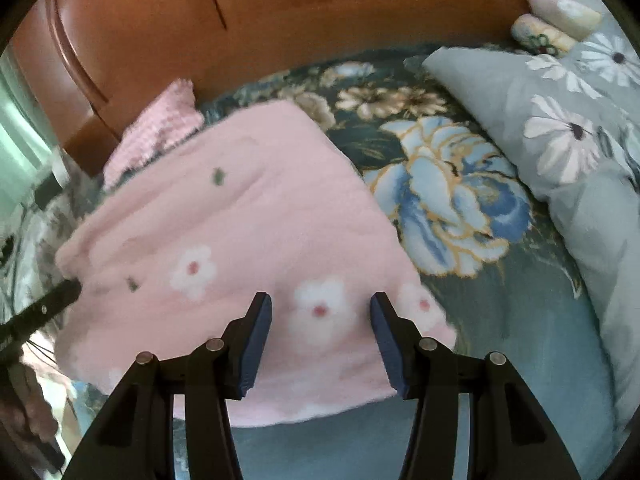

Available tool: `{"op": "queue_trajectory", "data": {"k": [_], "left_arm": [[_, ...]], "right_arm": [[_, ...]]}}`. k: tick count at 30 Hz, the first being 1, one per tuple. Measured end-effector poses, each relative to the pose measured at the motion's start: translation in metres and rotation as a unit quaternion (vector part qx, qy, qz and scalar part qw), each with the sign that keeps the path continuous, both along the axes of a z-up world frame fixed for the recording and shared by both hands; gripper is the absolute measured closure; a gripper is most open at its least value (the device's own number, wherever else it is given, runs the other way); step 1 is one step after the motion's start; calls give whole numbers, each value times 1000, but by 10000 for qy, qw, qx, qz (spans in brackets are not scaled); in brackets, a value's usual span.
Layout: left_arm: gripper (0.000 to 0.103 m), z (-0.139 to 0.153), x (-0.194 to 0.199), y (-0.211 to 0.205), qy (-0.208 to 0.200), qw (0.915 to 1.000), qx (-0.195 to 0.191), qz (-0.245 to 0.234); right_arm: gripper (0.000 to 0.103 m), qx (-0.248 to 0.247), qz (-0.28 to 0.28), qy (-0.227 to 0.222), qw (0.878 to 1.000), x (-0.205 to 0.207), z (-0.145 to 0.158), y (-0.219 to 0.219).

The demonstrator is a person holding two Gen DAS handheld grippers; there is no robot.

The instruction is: Fold clothes

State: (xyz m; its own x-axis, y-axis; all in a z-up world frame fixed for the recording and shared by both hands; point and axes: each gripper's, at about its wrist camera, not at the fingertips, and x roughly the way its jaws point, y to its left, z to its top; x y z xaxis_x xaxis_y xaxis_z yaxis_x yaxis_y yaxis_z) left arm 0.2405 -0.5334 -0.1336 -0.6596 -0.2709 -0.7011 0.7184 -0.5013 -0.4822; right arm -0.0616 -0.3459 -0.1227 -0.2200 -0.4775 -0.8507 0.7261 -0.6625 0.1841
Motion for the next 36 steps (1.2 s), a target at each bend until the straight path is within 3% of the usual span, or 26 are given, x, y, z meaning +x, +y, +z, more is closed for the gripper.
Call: {"op": "queue_trajectory", "data": {"k": [5, 10, 15, 17, 20, 24, 29, 33, 36], "left_arm": [[50, -10, 25, 57, -381, 9982, 24, 461], [44, -38, 28, 83, -900, 9933, 409, 594], [35, -51, 27, 95, -1226, 9897, 230, 702], [16, -54, 25, 98, -1298, 9887, 74, 740], [0, -56, 24, 103, -1371, 9868, -161, 847], [0, -63, 23, 101, -1495, 9840, -357, 903], [0, -70, 14, 106, -1775, 9779, -665, 880], [0, -79, 3, 112, -2175, 9675, -971, 853], [0, -82, 4, 120, -2170, 9639, -1235, 929]], "right_arm": [[50, -223, -134, -100, 9996, 39, -12, 24], [50, -131, -255, -251, 9993, 68, -33, 39], [45, -20, -275, -94, 9996, 90, -38, 45], [44, 23, -248, 27, 9997, 98, -40, 45], [40, 67, -177, 213, 9996, 112, -43, 44], [28, 76, -141, 483, 9987, 124, -47, 42], [27, 197, -260, 797, 9963, 131, -53, 42], [27, 182, -445, 839, 9953, 129, -66, 48], [23, 141, -475, 945, 9943, 131, -70, 51]]}}
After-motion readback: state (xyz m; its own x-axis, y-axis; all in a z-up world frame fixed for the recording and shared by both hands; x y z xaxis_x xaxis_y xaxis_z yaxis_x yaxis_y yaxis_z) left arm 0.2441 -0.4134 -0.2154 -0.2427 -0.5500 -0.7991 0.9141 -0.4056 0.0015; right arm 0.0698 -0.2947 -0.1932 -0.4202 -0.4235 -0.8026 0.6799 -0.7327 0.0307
